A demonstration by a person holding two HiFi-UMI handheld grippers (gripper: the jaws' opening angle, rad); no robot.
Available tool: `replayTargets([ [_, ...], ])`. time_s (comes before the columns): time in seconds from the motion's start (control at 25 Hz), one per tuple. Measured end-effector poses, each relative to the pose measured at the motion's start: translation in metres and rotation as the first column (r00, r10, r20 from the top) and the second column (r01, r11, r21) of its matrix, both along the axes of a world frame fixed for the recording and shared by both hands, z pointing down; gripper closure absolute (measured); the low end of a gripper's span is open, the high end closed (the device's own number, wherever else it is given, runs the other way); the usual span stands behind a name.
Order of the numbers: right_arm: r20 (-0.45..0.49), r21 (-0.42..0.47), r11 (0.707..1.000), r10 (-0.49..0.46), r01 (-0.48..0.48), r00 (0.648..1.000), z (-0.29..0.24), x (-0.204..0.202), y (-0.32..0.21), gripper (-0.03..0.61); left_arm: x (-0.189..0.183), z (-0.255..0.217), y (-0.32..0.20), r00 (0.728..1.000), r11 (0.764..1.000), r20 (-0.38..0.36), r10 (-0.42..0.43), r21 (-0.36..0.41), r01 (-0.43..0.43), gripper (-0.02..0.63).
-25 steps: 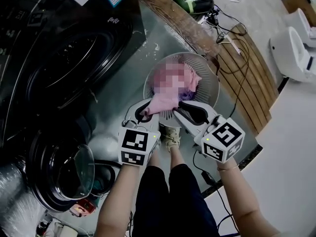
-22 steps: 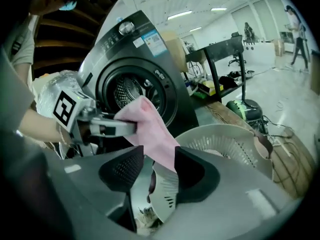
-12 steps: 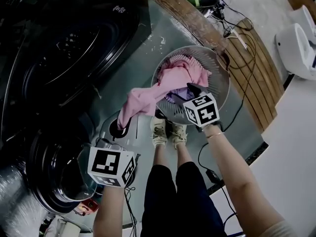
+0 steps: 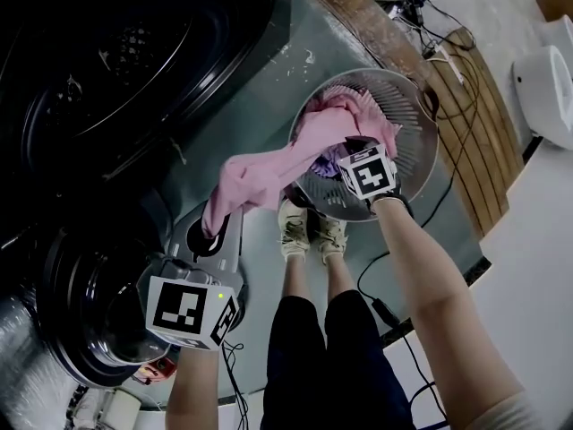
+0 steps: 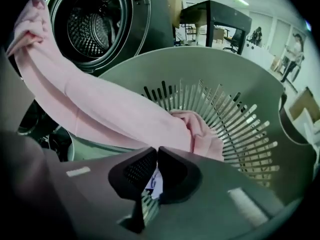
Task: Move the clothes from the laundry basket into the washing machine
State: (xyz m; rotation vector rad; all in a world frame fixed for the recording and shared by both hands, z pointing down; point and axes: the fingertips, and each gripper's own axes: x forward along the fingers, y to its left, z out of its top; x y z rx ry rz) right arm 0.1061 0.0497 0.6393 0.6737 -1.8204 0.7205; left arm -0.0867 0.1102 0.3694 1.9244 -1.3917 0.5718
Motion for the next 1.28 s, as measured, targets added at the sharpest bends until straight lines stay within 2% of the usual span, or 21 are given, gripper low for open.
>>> replayTargets([
  [0.08, 0.076, -0.006, 0.997, 0.082, -0.081, 0.994, -0.012, 0.002, -0.005, 0.545, -0.001, 0.006, -0.001, 1.000, 1.000, 0.011, -0.015, -0.006, 0.015, 0.597],
  [0.16, 0.178, -0.006, 0.986, 0.166, -0.167, 0.970, -0.035, 0.003, -0.011, 0.545, 0.000, 0.011, -0.004, 1.000, 0.999, 0.010, -0.028, -0.017, 0.028, 0.597],
  [0.24, 0.271, 0.011, 0.980, 0.189, -0.199, 0.944, -0.065, 0.001, -0.017, 0.545, 0.007, 0.013, -0.008, 1.000, 0.999, 0.001, -0.027, -0.023, 0.027, 0.597],
  [0.4, 0.400, 0.062, 0.987, 0.113, -0.150, 0.910, -0.135, -0.014, -0.012, 0.545, 0.030, 0.014, -0.016, 1.000, 1.000, -0.018, -0.003, -0.023, 0.003, 0.567],
  [0.52, 0.474, 0.094, 0.990, 0.045, -0.101, 0.879, -0.195, -0.032, -0.005, 0.545, 0.054, 0.015, -0.024, 0.997, 1.000, -0.072, 0.021, -0.022, -0.022, 0.525],
  [0.68, 0.577, 0.095, 0.991, 0.018, -0.089, 0.817, -0.269, -0.054, -0.001, 0.543, 0.098, 0.010, -0.031, 0.978, 0.994, -0.177, 0.106, -0.011, -0.109, 0.408],
  [0.76, 0.599, 0.100, 0.993, -0.010, -0.062, 0.801, -0.293, -0.064, 0.002, 0.543, 0.113, 0.000, -0.036, 0.968, 0.990, -0.208, 0.139, 0.021, -0.138, 0.342],
  [0.8, 0.604, 0.105, 0.993, -0.025, -0.048, 0.797, -0.303, -0.067, 0.002, 0.543, 0.117, -0.005, -0.039, 0.965, 0.989, -0.215, 0.148, 0.045, -0.142, 0.333],
  [0.88, 0.610, 0.113, 0.993, -0.038, -0.039, 0.792, -0.320, -0.069, 0.003, 0.544, 0.120, -0.016, -0.045, 0.962, 0.985, -0.216, 0.166, 0.091, -0.150, 0.318],
  [0.96, 0.631, 0.111, 0.992, -0.030, -0.052, 0.775, -0.335, -0.068, 0.003, 0.545, 0.122, -0.022, -0.047, 0.957, 0.974, -0.195, 0.215, 0.115, -0.195, 0.299],
  [1.08, 0.703, 0.078, 0.994, 0.000, -0.077, 0.711, -0.357, -0.077, 0.006, 0.543, 0.135, -0.019, -0.037, 0.930, 0.930, -0.072, 0.360, 0.108, -0.351, 0.247],
  [1.12, 0.718, 0.074, 0.994, 0.001, -0.078, 0.697, -0.361, -0.083, 0.008, 0.543, 0.136, -0.020, -0.037, 0.930, 0.926, -0.038, 0.365, 0.116, -0.359, 0.247],
  [1.2, 0.727, 0.071, 0.995, -0.002, -0.072, 0.687, -0.364, -0.093, 0.012, 0.543, 0.127, -0.023, -0.043, 0.960, 0.954, -0.034, 0.277, 0.129, -0.271, 0.262],
  [1.28, 0.739, 0.044, 0.996, 0.021, -0.080, 0.673, -0.363, -0.096, 0.015, 0.541, 0.110, -0.023, -0.048, 0.984, 0.977, -0.041, 0.174, 0.131, -0.167, 0.415],
])
